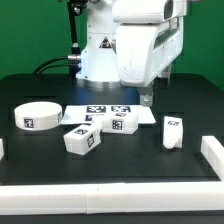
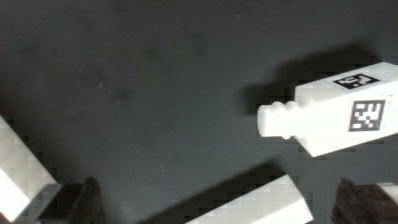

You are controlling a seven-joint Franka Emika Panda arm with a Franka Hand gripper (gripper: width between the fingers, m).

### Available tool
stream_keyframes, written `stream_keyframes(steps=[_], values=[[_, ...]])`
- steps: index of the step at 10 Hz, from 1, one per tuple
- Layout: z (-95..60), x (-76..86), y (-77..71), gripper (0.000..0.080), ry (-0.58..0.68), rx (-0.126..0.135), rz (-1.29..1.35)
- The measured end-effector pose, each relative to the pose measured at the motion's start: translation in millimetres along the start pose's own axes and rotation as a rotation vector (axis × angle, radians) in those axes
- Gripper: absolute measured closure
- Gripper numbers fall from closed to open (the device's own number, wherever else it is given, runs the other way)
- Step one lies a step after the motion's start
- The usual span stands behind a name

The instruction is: Assemble stool

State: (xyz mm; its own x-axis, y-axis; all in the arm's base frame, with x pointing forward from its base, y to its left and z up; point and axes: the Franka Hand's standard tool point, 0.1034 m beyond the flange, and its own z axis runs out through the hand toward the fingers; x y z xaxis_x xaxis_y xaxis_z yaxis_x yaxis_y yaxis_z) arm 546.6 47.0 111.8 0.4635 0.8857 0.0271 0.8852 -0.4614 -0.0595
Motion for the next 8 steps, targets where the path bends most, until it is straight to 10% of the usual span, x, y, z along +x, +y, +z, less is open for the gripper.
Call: stream_keyframes(steps=[5,8], values=[[1.7,-1.9,0.1,0.015,-0.002,0.002,-0.002],[-1.9,-50.2,-5.1,0.015,-0.011,-0.001,0.034]])
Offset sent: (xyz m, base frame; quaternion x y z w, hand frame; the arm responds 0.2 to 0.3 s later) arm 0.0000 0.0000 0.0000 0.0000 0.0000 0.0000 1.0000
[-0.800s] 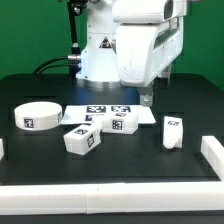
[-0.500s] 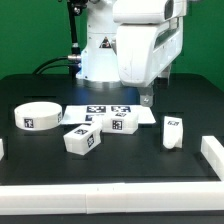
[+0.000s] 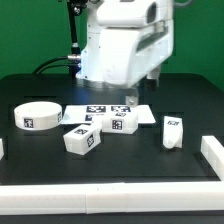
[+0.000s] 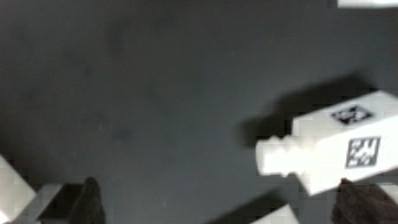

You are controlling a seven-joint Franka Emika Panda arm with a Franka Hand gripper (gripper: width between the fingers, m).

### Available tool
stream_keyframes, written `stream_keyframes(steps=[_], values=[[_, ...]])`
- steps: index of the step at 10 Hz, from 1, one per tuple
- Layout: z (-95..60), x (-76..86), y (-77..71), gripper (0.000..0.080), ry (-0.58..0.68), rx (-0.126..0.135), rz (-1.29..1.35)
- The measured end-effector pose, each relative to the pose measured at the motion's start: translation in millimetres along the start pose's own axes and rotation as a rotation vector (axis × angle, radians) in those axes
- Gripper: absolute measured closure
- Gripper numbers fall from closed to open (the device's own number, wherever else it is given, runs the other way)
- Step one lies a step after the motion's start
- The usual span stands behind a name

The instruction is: Assemble stool

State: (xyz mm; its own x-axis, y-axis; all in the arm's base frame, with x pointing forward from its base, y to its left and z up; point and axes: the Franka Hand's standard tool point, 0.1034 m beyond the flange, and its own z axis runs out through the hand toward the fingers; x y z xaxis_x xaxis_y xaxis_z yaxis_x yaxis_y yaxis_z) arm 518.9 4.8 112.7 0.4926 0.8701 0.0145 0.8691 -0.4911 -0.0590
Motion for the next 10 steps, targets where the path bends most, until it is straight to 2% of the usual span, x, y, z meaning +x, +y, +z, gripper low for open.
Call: stream_keyframes(steps=[1,2,5,6,7,8,9,10], values=[[-3.2,-18.8,1.6,0.015,0.001,0.002,0.015],[-0.7,-24.7,2.2,0.015,-0.002,0.008,0.031],[0.8,-21.7,0.8,0.015,-0.002,0.01,0.026],[3.6,-24.9,1.4,0.015,0.005,-0.003,0.031],[14.3,-42.0,-6.1,0.015,0.004,-0.011,0.045],[20.8,-70.8,-16.2,0.015,0.002,0.003,0.057],[26.9,-109.1,-22.3,0.015,0.01,0.015,0.081],[32.2,-137.4,-25.2,0.015,0.003,0.031,0.106]])
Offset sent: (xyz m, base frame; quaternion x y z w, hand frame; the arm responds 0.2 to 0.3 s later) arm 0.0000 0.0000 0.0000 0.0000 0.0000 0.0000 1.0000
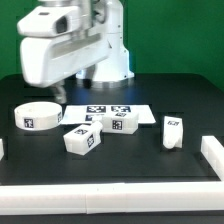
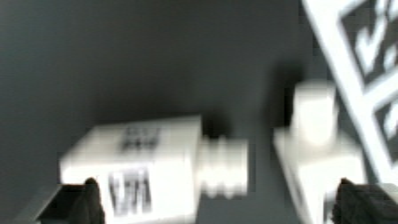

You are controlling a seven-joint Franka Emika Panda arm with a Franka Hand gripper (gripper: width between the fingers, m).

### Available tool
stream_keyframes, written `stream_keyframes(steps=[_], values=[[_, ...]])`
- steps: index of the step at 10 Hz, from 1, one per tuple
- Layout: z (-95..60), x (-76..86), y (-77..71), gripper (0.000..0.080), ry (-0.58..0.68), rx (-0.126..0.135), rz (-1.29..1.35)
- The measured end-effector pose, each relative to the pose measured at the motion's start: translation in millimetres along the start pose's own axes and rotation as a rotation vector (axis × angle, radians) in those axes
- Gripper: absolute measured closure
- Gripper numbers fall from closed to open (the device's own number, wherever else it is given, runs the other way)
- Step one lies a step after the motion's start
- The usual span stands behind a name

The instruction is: Assemble stool

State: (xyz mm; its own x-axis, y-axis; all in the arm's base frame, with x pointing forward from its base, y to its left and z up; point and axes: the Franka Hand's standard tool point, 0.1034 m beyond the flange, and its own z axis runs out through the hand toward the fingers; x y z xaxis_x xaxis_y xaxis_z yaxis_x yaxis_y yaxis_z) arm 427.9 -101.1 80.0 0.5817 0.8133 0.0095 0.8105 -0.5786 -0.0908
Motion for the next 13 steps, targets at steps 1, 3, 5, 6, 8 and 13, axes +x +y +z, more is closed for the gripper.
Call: stream_keyframes(steps=[1,3,5,6,8,13], values=[[0.1,-5.0,1.3,0.015,0.0,0.001,0.0],[1.2,-2.2,-0.1,0.015,-0.001,0.003,-0.002],[3.3,1.6,3.4,0.015,0.025,-0.081,0.093],[9.3,-15.5,-2.9,0.015,0.036,-0.078,0.137],[17.7,-63.5,-15.8,0.015,0.068,-0.077,0.376],[19.9,-75.5,-13.9,0.015,0.065,-0.075,0.368]])
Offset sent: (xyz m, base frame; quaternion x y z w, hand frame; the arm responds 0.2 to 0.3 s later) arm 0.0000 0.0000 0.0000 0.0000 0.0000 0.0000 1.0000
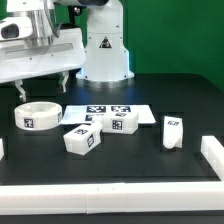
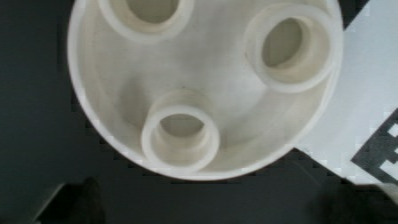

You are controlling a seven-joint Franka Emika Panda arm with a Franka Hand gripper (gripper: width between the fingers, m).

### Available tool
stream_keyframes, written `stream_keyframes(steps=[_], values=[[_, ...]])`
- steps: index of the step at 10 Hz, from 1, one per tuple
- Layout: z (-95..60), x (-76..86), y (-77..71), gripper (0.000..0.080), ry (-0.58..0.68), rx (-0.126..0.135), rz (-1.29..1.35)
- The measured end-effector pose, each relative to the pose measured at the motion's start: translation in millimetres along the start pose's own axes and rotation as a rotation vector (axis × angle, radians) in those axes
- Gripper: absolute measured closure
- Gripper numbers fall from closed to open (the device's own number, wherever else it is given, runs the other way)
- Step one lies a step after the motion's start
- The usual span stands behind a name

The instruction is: Assemble stool

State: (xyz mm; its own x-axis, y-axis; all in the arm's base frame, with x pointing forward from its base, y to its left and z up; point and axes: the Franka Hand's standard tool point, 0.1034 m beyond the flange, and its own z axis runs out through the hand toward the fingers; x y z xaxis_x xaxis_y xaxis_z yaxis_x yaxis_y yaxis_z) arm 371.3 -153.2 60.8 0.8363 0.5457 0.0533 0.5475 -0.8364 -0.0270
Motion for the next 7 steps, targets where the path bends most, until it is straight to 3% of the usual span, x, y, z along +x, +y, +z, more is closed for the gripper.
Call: stream_keyframes(steps=[2,5,7], values=[[15.2,-12.8,-12.4,0.015,-0.02,0.019,0.156],[40.1,-26.0,-19.7,0.015,-0.055,0.044,0.187],[50.3,-24.3,-26.0,0.015,-0.061,0.04,0.182]])
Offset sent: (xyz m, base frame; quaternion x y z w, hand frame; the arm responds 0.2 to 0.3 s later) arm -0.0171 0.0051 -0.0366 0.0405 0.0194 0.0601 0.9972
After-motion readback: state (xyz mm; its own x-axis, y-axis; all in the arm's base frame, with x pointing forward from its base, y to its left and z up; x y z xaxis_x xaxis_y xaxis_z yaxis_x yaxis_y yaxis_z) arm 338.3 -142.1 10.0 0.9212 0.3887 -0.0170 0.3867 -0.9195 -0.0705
